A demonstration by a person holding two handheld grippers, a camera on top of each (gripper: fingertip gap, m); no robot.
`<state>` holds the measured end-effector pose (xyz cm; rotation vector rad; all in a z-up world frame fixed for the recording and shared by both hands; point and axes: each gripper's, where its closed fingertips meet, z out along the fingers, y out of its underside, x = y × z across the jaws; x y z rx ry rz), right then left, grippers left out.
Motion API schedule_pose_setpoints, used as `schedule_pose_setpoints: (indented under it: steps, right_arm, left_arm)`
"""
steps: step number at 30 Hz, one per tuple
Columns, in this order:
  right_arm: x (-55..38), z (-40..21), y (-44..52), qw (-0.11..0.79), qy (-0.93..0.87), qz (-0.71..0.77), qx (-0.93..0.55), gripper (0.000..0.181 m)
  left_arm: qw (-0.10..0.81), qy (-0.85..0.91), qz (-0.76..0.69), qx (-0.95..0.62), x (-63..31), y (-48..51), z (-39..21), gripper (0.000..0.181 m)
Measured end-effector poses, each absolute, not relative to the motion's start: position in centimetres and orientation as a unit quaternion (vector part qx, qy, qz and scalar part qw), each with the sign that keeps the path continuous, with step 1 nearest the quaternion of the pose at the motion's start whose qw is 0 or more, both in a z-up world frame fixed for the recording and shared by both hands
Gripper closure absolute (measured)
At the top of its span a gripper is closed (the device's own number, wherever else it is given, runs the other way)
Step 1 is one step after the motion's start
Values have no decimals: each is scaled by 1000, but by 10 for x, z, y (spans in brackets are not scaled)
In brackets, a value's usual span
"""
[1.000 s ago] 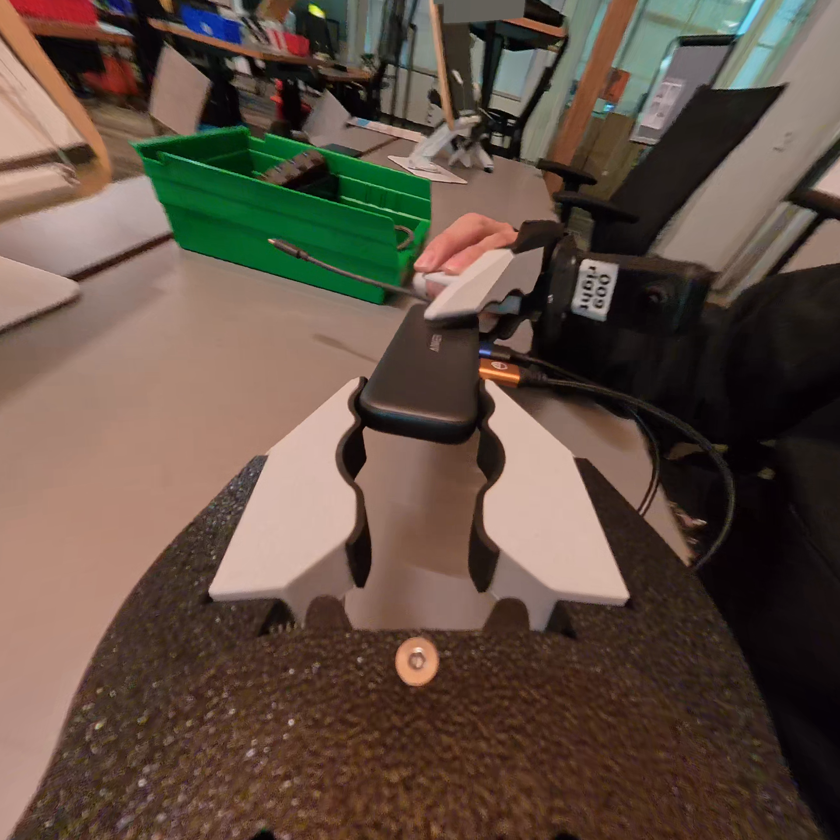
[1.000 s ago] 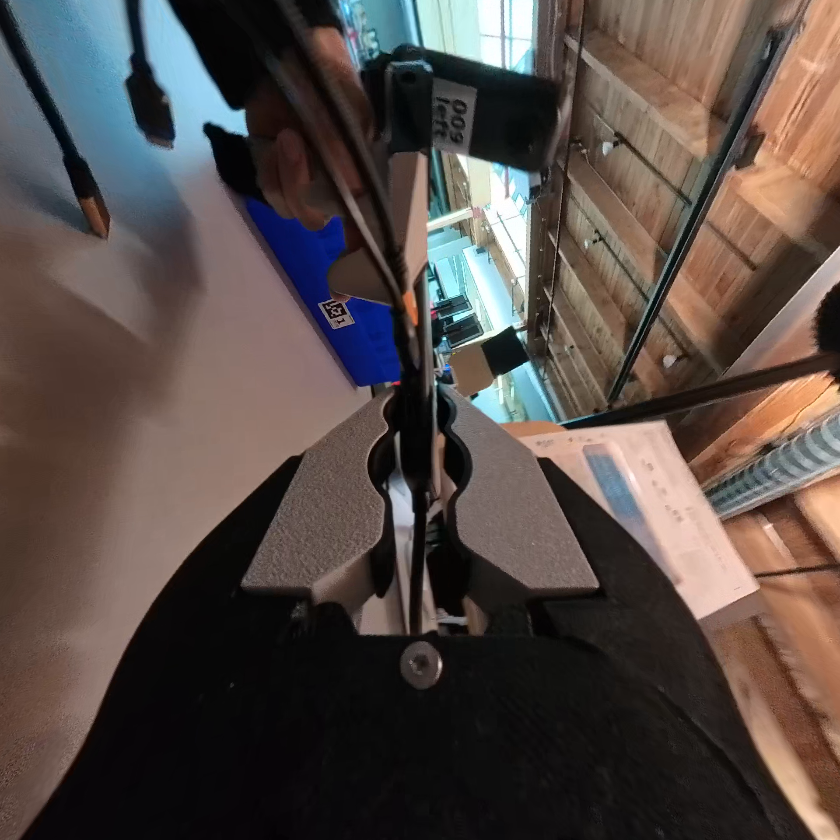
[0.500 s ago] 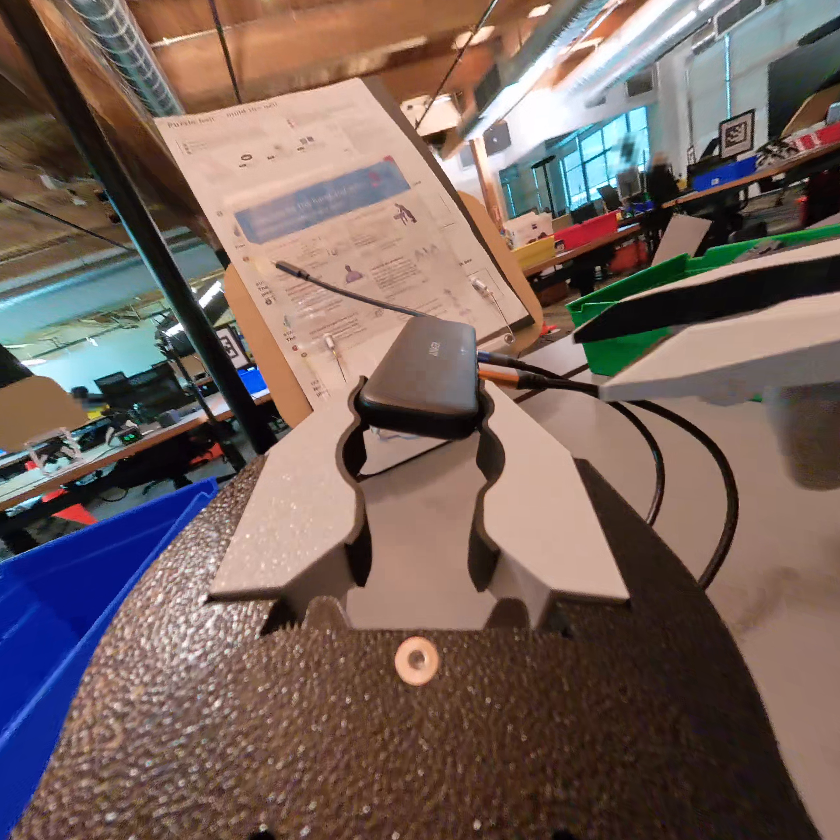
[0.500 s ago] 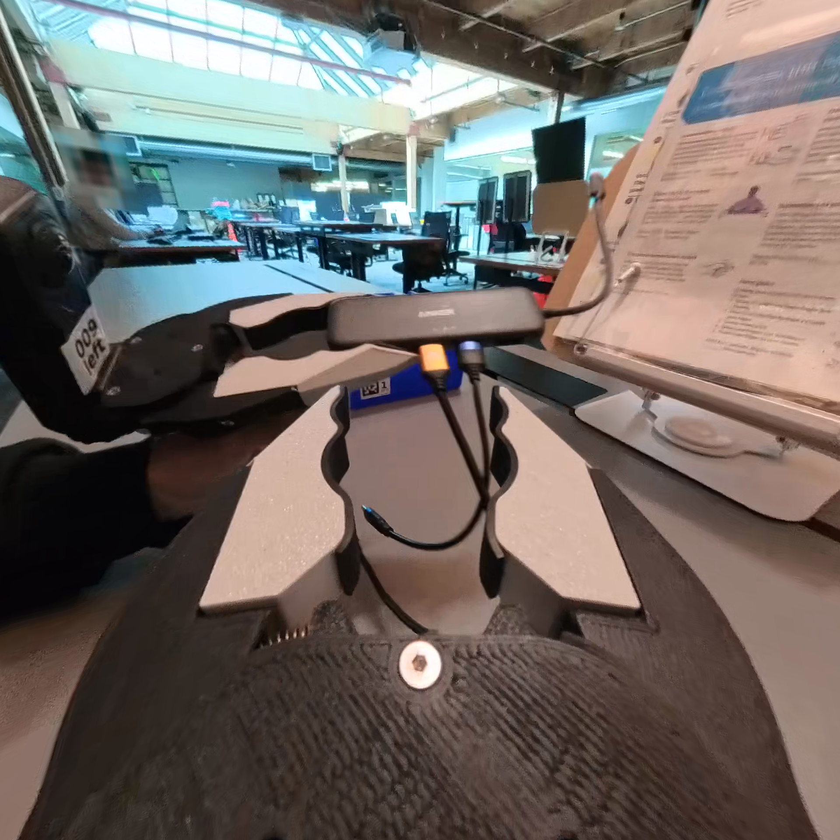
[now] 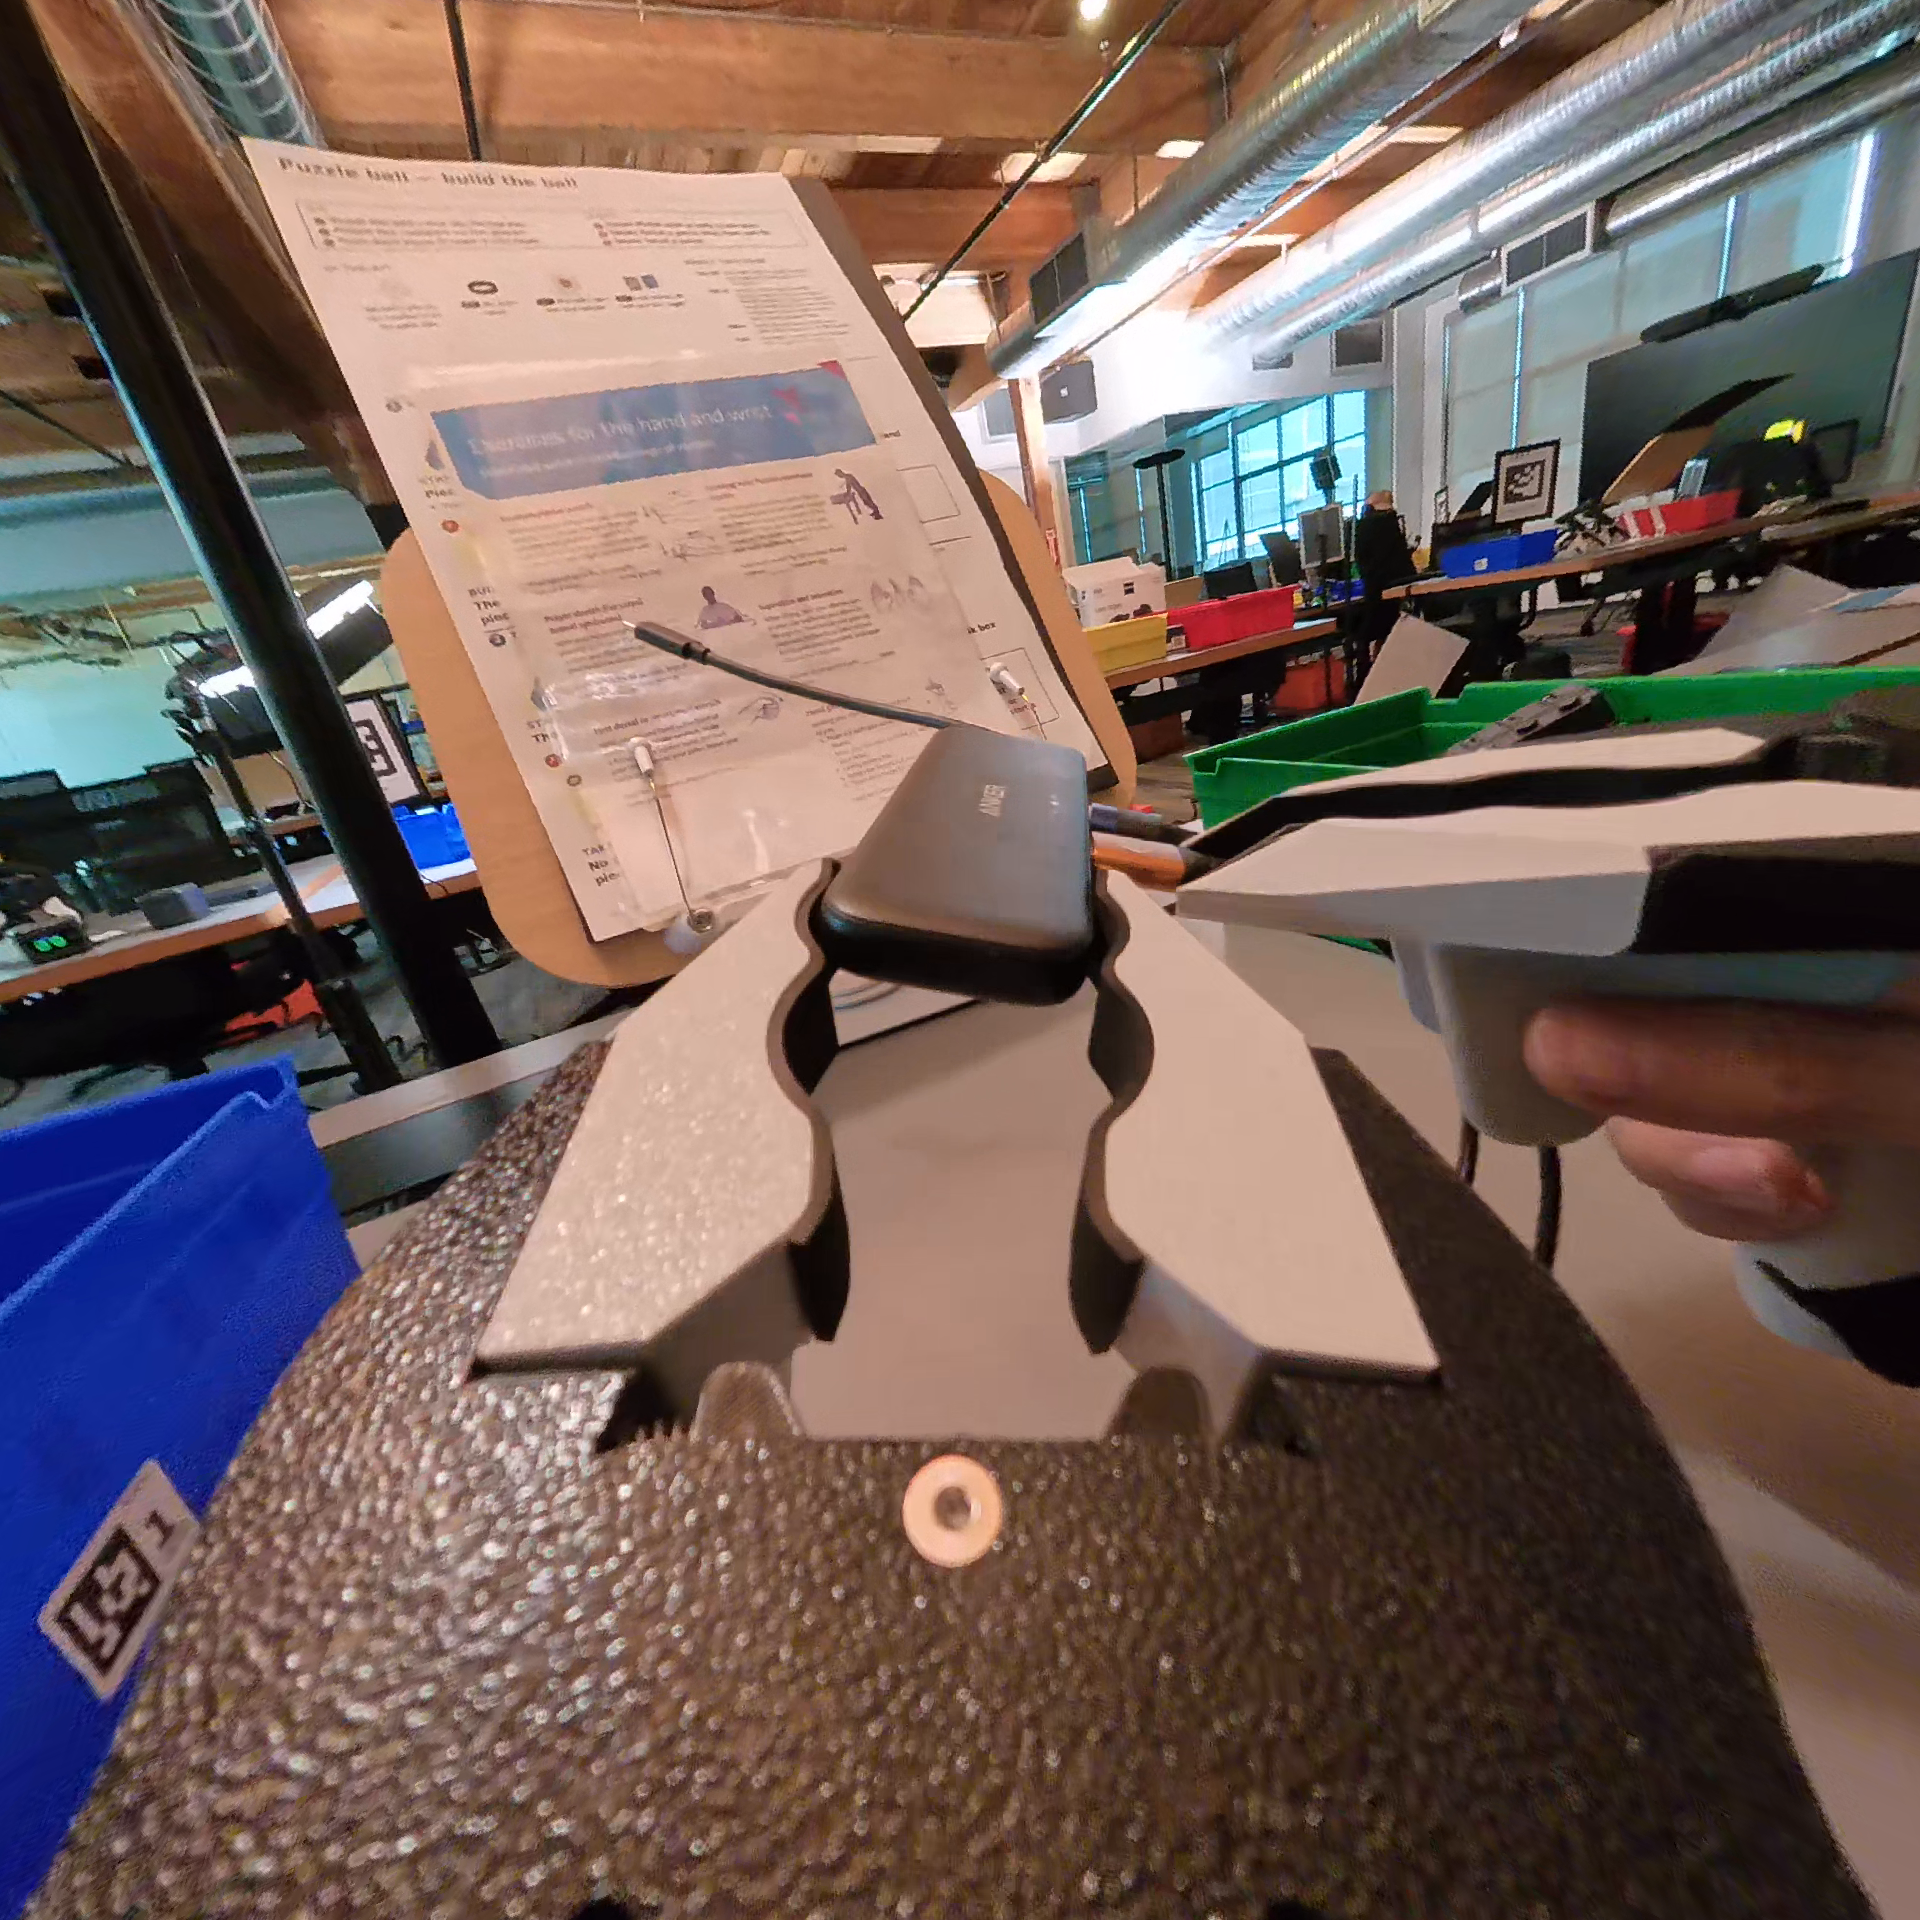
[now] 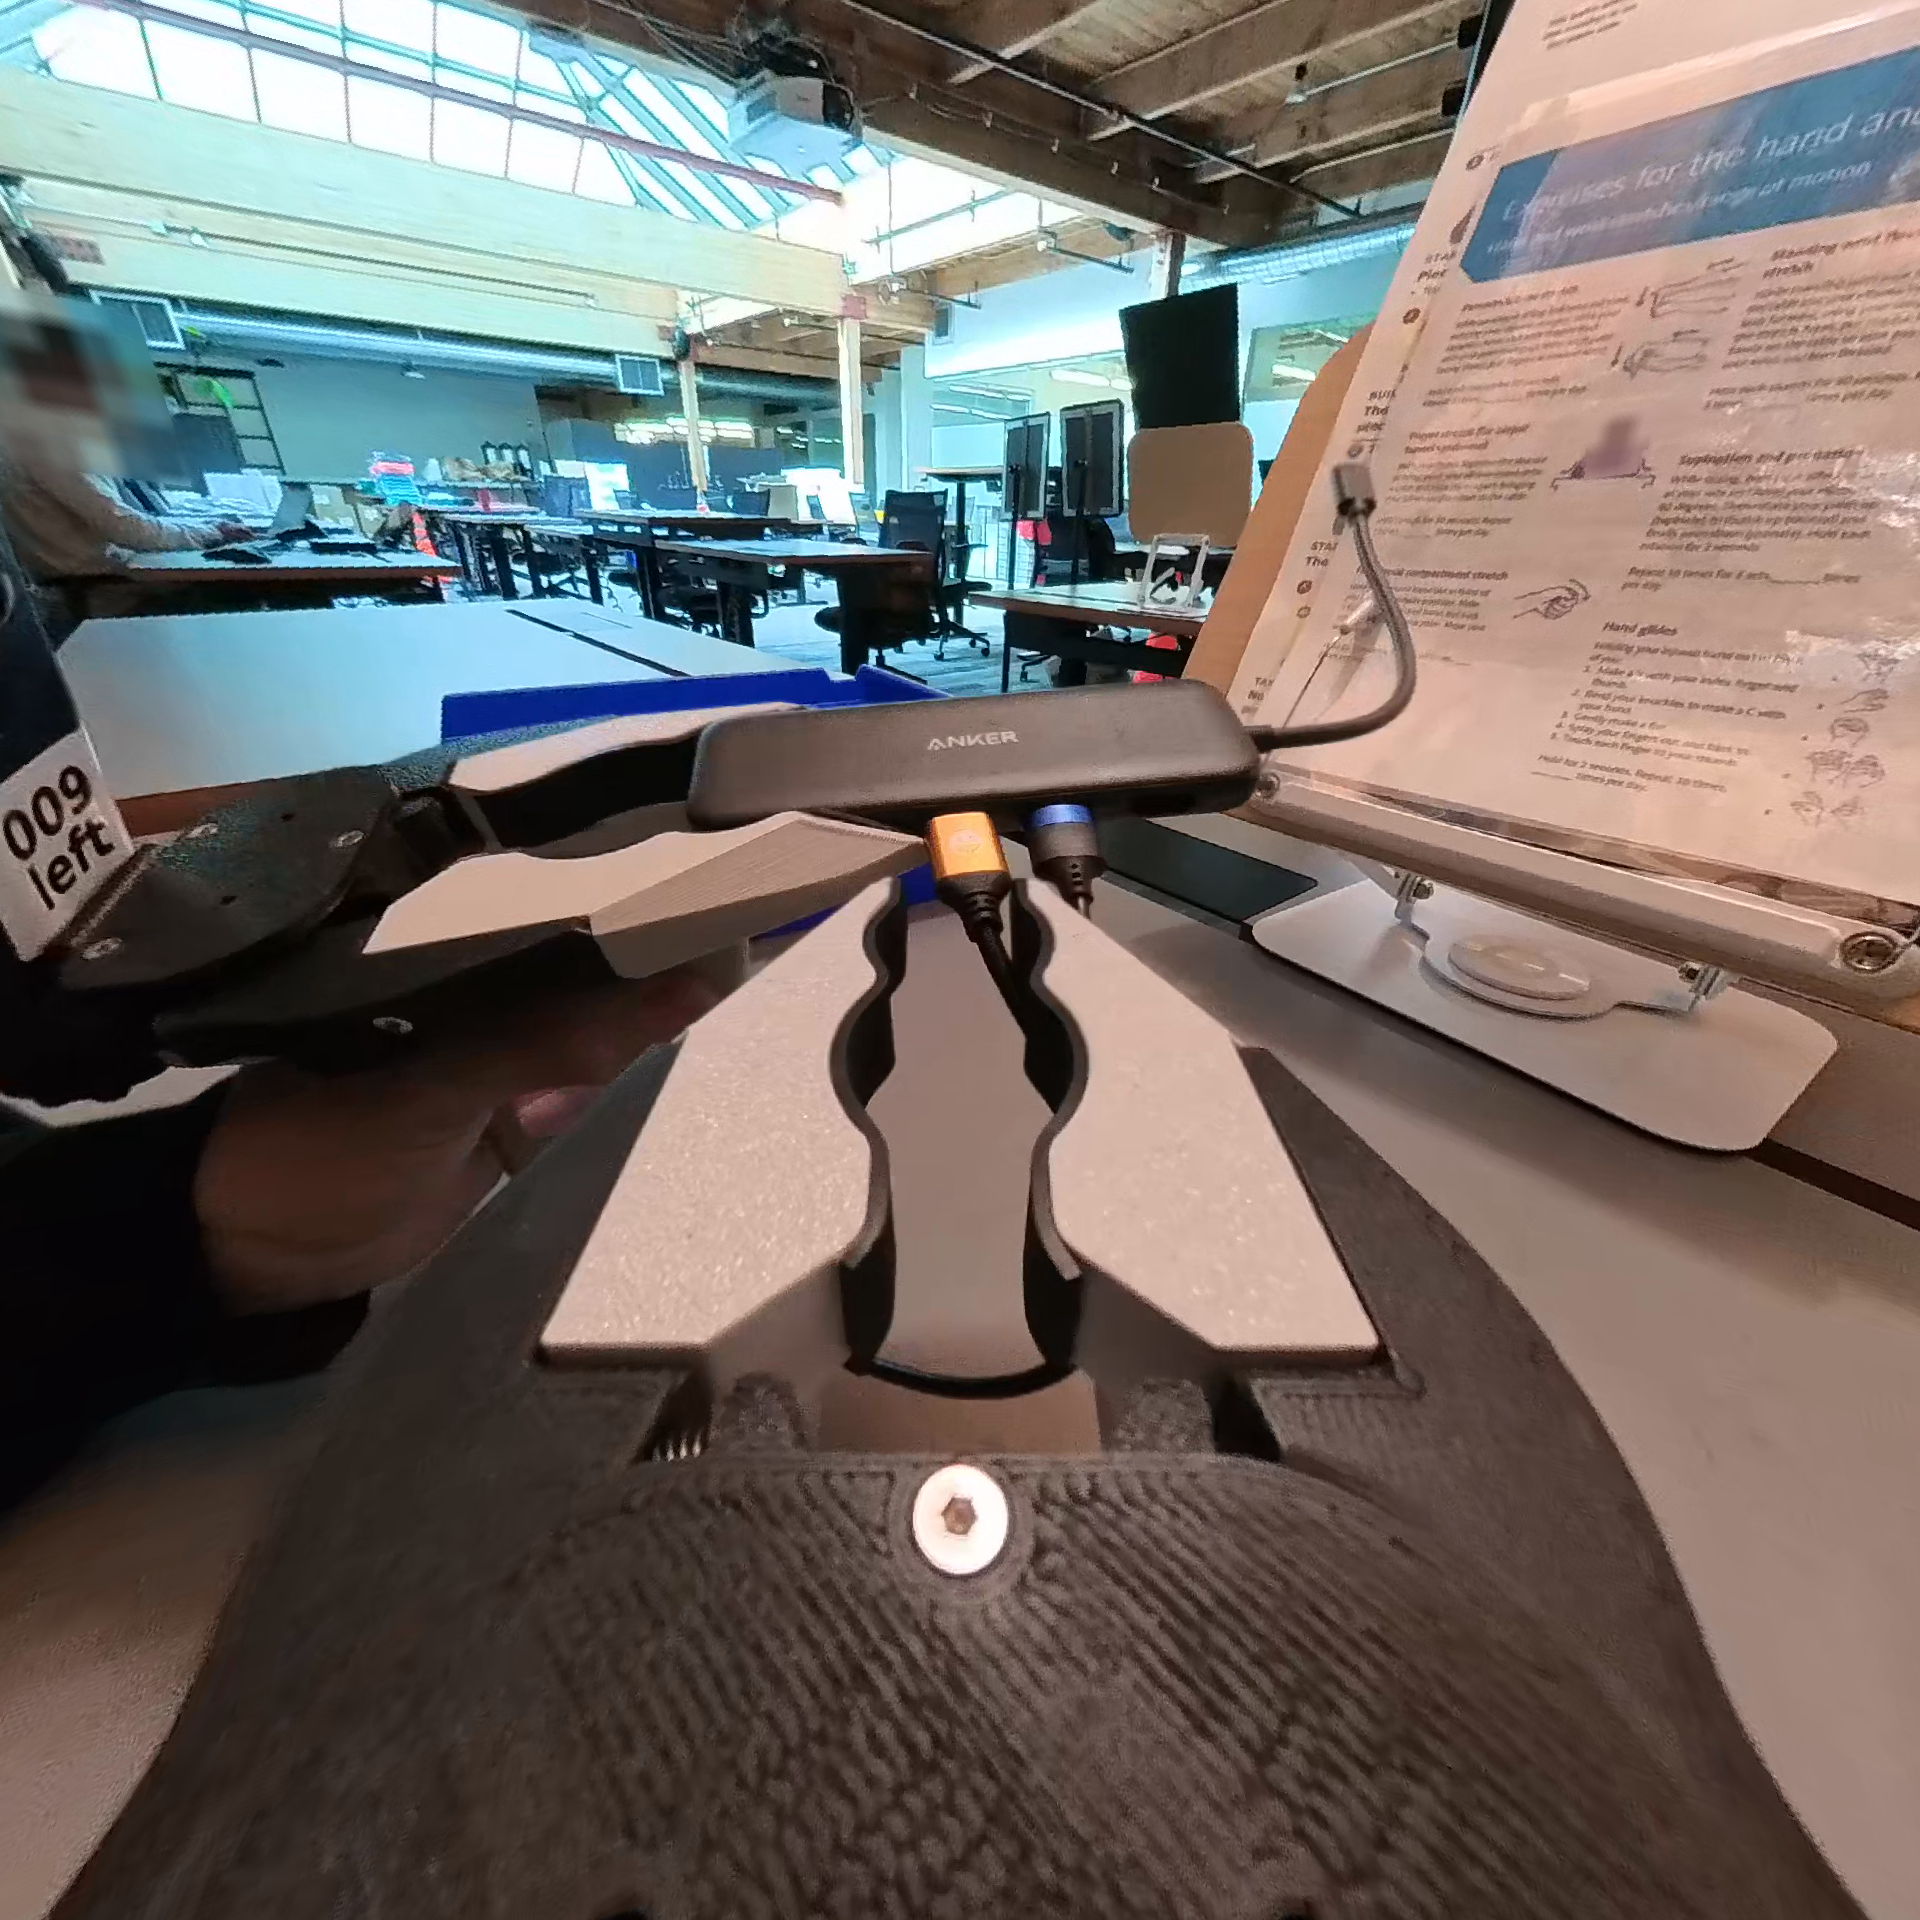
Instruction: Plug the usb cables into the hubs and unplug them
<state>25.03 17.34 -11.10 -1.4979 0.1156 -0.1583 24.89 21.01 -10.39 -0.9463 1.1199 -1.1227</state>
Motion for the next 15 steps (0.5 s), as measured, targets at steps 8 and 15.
schedule_pose_setpoints:
  steps: [8, 15]
  right_arm:
    - [254, -112, 174, 741, 64, -87, -663, 168]
    - [247, -108, 176, 728, 60, -36, -682, 175]
  left_arm:
    - [573, 473, -512, -432, 251, 212, -109, 136]
    - [588, 478, -495, -426, 245, 218, -101, 136]
